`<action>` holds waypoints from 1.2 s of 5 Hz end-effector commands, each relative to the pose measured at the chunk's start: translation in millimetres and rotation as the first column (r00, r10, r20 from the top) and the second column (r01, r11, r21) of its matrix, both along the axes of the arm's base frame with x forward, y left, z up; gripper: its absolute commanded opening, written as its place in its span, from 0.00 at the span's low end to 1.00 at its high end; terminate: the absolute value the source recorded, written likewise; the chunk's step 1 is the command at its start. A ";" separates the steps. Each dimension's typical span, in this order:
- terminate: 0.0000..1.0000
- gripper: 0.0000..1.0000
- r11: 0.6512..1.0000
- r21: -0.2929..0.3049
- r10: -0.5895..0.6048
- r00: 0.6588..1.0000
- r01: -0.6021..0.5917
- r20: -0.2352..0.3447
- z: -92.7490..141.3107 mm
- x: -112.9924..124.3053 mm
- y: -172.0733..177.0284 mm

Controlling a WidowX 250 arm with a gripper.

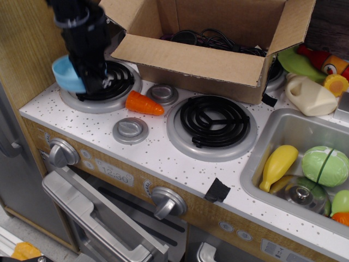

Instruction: Pick up bowl and put in small4fbox

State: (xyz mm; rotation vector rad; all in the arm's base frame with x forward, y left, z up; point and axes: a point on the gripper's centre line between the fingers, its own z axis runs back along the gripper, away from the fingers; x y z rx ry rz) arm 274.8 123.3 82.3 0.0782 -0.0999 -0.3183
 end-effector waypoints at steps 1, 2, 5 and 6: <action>0.00 0.00 0.983 0.139 0.118 0.992 -0.122 0.036 73.2 2.1 -18.1; 0.00 0.00 0.986 0.153 0.055 0.997 -0.064 0.058 98.8 20.8 -37.9; 0.00 0.00 0.972 0.127 -0.221 0.949 0.196 0.225 97.6 106.1 -67.2; 1.00 0.00 0.963 0.135 -0.264 0.919 0.233 0.293 97.4 118.3 -63.7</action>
